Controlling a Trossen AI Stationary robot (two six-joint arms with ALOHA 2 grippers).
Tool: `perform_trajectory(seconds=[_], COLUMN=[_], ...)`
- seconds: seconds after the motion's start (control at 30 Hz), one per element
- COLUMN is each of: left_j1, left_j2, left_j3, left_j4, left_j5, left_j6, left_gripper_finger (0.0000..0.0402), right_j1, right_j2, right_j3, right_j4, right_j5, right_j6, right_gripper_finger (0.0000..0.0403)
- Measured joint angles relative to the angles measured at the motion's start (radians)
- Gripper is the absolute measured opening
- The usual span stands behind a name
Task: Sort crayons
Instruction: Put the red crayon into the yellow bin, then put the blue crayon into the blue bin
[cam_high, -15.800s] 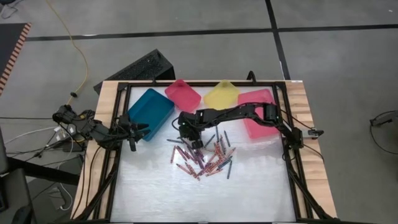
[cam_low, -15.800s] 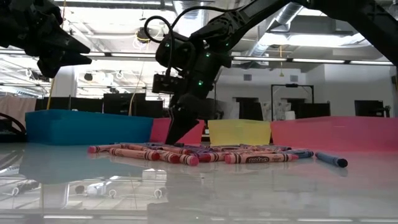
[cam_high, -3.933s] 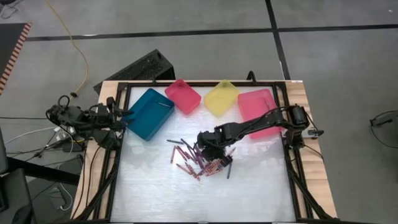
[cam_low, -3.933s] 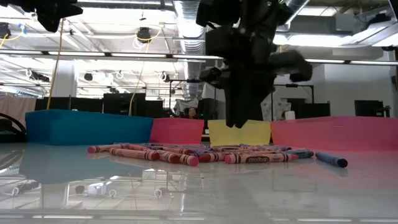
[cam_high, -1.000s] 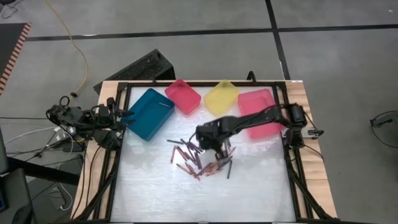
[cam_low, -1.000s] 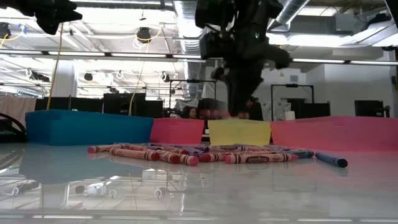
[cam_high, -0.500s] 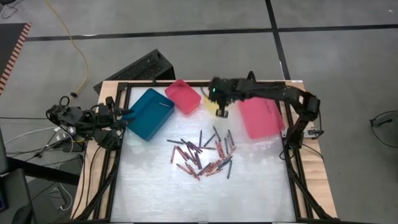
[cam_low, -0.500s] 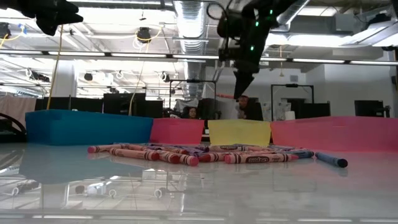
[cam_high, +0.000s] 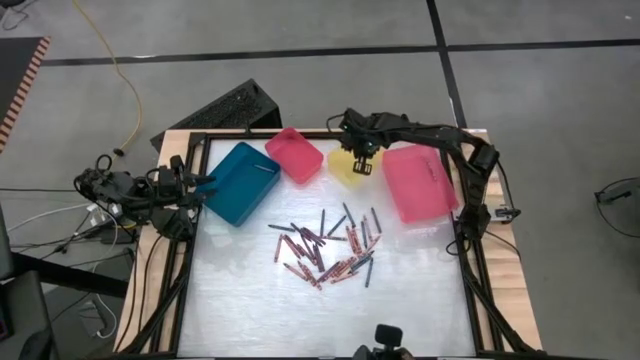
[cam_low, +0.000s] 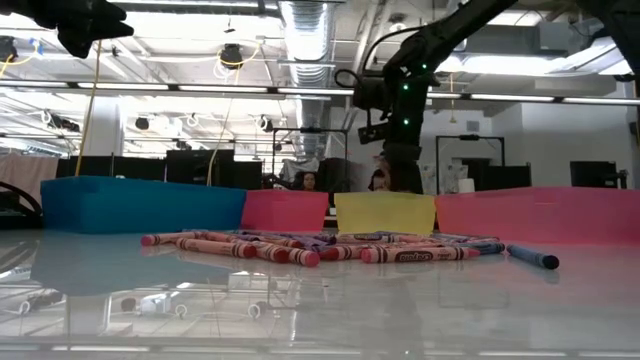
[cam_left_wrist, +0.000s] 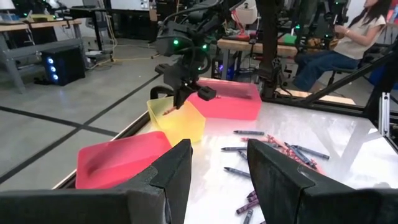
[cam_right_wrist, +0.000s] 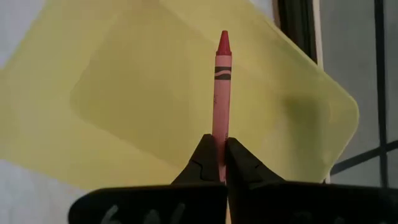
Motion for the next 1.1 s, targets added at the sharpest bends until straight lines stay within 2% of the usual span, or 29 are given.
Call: perform_trajectory(seconds=[0.17,0.47,0.67,0.83,0.97,1.1], left_j1=[0.000,0.000,0.000,0.000,0.000,0.000], left_j2=[0.000,0.000,0.000,0.000,0.000,0.000], left_j3=[0.000,0.000,0.000,0.000,0.000,0.000], left_j4=[0.000,0.000,0.000,-0.001,-0.013,-0.044], left_j5=[0.000,0.000,0.000,0.004,0.007,0.009], left_j6=[-0.005,-0.005,-0.005,-0.008,-0.018,-0.050], left_gripper_finger=[0.0145,0.0145,0.0145,0.0145,0.0145,0.0145], right_j1=[0.004,0.016,0.086,0.180,0.267,0.368], right_j2=[0.000,-0.001,-0.020,-0.036,-0.042,-0.043], right_j3=[0.000,0.008,0.088,0.148,0.146,0.113], right_j4=[0.001,-0.011,-0.124,-0.268,-0.375,-0.435], right_j5=[-0.003,-0.002,-0.016,-0.051,-0.052,-0.047], right_j6=[-0.020,-0.020,0.033,0.247,0.482,0.640], right_gripper_finger=[0.0023,0.0115,0.0132,0.0129,0.0126,0.0126])
